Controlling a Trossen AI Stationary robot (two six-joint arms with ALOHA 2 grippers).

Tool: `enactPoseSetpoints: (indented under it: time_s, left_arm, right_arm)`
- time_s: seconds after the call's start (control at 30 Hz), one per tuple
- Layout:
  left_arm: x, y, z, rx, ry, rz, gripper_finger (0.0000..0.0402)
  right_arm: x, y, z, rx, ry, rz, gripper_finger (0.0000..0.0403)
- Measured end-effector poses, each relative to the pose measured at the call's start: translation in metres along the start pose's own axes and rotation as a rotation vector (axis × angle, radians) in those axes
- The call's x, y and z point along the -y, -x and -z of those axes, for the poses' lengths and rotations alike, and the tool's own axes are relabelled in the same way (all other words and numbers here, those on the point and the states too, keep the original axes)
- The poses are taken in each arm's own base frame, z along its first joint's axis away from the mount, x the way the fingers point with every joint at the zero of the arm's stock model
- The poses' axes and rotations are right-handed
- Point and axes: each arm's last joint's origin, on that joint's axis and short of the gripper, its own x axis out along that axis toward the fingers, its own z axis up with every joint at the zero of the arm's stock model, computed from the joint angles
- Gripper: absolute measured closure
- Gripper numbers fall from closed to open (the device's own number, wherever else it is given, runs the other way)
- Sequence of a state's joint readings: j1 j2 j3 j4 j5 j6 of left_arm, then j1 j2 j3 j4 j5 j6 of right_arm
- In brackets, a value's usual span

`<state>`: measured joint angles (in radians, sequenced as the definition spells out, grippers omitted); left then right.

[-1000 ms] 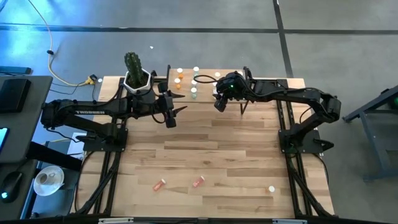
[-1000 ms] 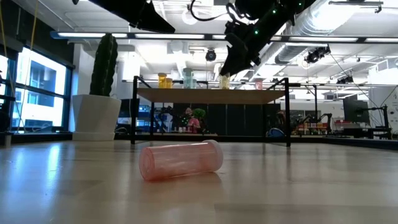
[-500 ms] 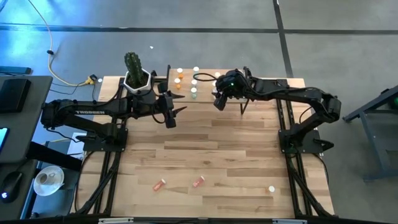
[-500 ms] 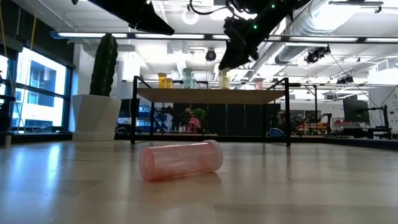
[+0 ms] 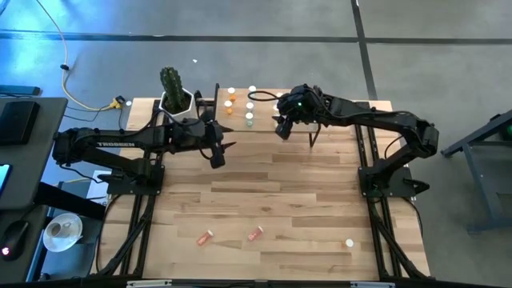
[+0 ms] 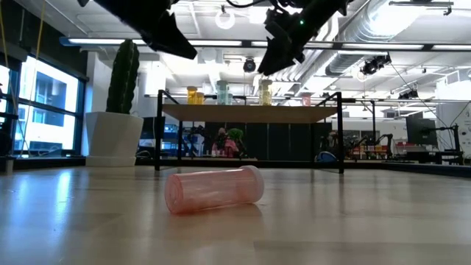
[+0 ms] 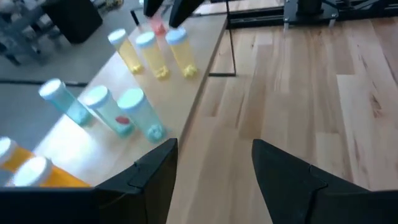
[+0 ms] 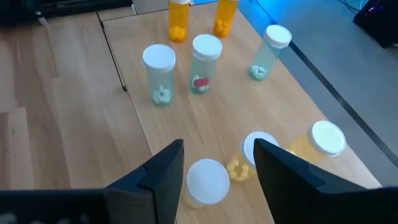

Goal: Pick and place medicine bottles onto shelf by color
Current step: Put the left pink pill bottle on the shelf

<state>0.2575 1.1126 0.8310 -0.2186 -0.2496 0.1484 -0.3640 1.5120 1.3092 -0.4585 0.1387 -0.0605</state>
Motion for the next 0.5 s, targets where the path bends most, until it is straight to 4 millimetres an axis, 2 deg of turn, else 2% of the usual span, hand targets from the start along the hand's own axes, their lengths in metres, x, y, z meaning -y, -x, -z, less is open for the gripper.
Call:
enactPoseSetpoints:
  time_s: [0.23,0.5]
  left_arm:
    - [0.012,0.003,0.006,-0.072,0.077,0.050,0.0206]
    - [0.040,0.014,0.018,-0.213,0.206,0.140,0.0206]
  right_arm:
    - [-0.010,0.008,-0.005,-0.020,0.016,-0.026,0.0217]
    - [-0.028,0.012,-0.005,-0.025,0.051,-0.070,0.0217]
